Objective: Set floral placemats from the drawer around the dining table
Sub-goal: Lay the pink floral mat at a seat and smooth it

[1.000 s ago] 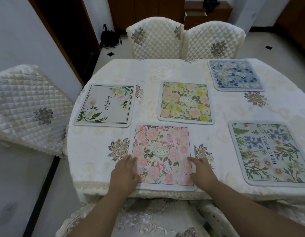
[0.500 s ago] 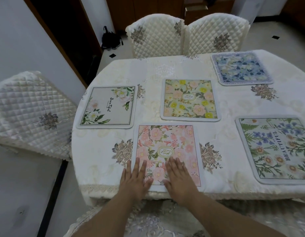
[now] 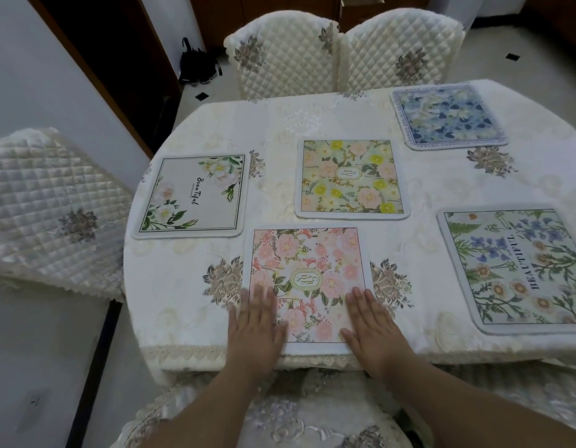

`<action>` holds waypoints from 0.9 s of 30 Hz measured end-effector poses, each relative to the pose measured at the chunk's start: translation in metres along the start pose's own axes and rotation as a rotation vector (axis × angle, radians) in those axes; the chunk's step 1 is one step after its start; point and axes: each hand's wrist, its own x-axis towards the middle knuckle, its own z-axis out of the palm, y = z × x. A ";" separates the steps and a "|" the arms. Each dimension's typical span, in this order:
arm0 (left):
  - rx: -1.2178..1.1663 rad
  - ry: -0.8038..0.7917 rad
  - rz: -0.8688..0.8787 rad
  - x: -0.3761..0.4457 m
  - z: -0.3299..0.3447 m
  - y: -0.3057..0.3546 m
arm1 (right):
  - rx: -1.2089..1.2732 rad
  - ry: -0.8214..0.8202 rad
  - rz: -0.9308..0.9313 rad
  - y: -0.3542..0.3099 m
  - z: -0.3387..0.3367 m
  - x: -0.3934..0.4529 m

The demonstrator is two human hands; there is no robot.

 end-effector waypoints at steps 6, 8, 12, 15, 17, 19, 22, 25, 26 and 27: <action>0.048 -0.031 0.264 0.012 0.007 0.057 | -0.011 -0.057 0.010 0.000 -0.004 0.003; 0.044 -0.020 0.225 0.004 0.012 0.046 | -0.012 -0.093 0.003 0.000 -0.006 0.003; 0.006 0.033 0.000 0.004 0.010 -0.009 | 0.018 -0.115 -0.011 0.000 -0.010 0.002; -0.013 0.027 -0.079 0.007 0.008 -0.049 | 0.025 -0.110 -0.013 0.000 -0.008 0.002; 0.005 0.038 -0.089 0.013 0.006 -0.057 | 0.017 -0.104 -0.008 0.000 -0.008 0.003; 0.002 0.100 -0.097 0.028 -0.002 -0.048 | 0.011 -0.096 -0.005 0.000 -0.006 0.003; -0.029 0.123 -0.058 0.063 -0.022 -0.020 | 0.007 -0.088 -0.006 0.000 -0.005 0.004; -0.042 0.092 0.008 0.102 -0.041 0.002 | 0.014 -0.064 -0.006 0.001 -0.005 0.004; -0.040 0.057 0.028 0.116 -0.045 0.004 | 0.014 -0.067 -0.007 0.000 -0.006 0.004; -0.060 0.010 0.027 0.127 -0.052 0.006 | 0.014 -0.071 -0.010 0.000 -0.006 0.004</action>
